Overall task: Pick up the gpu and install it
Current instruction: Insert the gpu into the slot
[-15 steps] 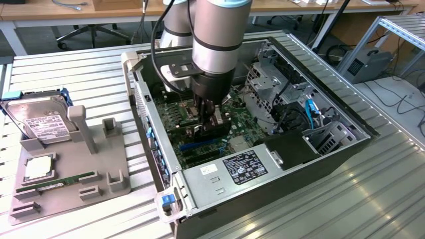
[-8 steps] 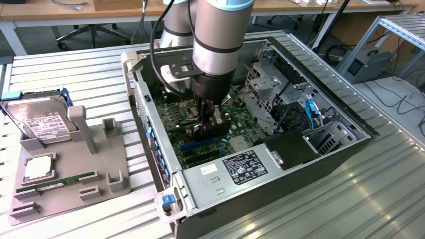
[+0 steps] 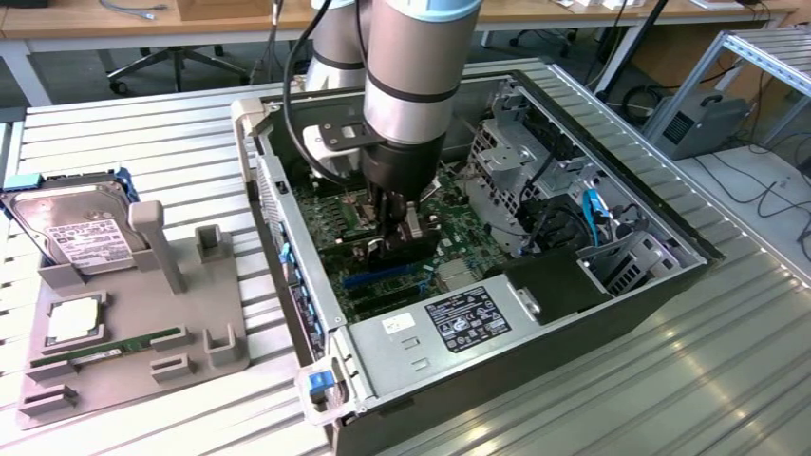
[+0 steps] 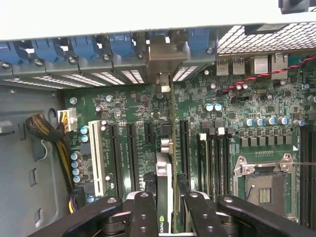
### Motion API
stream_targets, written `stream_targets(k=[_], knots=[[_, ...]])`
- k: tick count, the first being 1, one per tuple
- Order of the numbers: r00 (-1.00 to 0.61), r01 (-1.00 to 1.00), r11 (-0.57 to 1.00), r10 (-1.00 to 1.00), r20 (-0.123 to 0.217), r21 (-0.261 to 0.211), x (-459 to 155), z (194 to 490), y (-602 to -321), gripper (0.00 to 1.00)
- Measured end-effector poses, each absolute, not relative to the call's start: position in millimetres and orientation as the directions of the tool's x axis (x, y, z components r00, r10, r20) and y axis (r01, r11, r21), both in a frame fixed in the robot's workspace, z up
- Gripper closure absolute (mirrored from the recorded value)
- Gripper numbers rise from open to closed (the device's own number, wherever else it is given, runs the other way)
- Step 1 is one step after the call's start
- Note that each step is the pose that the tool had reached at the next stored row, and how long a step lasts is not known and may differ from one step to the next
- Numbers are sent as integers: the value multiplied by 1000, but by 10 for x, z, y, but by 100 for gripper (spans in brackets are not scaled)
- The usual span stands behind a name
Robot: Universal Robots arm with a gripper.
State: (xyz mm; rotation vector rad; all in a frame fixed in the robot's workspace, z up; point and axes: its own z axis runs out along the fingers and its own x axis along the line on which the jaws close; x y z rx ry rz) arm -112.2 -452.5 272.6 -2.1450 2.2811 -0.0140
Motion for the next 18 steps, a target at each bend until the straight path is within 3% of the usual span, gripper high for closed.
stream_targets(k=[18], knots=[[-62, -998, 62, -998, -2, -14, -1164, 2663, -4524, 73]])
